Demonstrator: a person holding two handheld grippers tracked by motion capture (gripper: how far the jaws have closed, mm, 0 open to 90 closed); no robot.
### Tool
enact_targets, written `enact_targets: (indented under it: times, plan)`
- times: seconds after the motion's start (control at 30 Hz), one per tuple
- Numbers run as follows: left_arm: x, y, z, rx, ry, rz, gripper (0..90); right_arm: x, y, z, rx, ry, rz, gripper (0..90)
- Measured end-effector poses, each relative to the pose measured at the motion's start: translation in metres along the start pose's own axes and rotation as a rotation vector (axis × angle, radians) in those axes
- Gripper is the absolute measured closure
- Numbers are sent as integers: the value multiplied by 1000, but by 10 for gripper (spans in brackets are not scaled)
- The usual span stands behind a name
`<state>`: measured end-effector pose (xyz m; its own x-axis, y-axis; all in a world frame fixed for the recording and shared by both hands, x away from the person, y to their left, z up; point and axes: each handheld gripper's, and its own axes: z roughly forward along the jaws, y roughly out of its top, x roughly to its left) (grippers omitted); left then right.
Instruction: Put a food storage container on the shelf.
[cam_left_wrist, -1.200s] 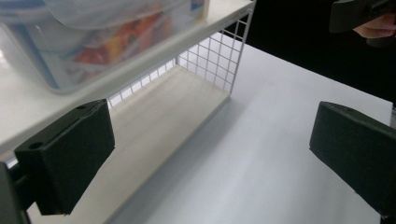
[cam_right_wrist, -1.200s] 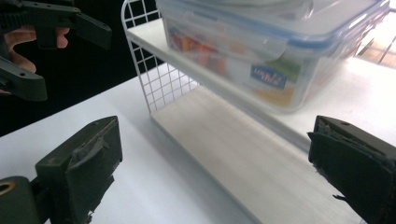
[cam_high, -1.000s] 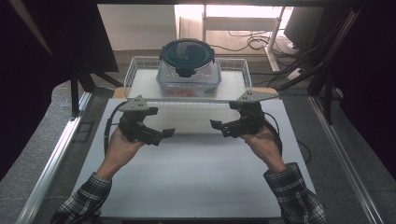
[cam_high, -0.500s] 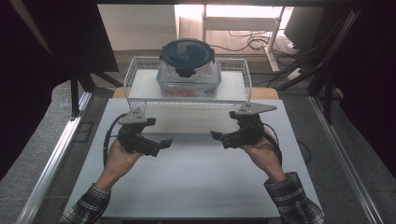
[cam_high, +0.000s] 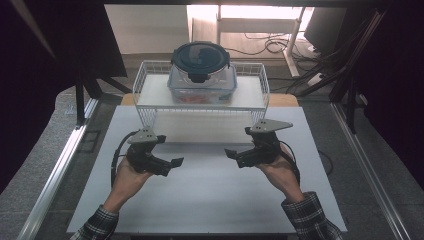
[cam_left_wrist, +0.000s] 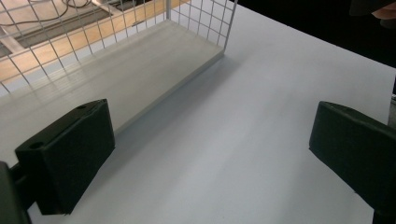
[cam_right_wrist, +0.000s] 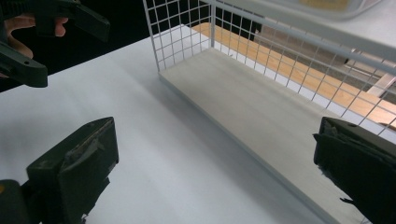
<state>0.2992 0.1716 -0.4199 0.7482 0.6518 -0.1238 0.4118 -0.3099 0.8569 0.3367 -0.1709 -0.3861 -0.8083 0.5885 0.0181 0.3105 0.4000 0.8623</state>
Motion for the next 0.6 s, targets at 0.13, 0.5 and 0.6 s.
enact_targets:
  times: [0.13,0.5,0.6]
  plan:
    - [1,-9,1,10,0,-10,0,0,-6,1,4,0,7,0]
    - [-1,-27,7,27,2,-23,0,0,-24,5,15,-11,22,0]
    - [-2,-32,8,27,3,-27,0,0,-27,5,26,-19,19,0]
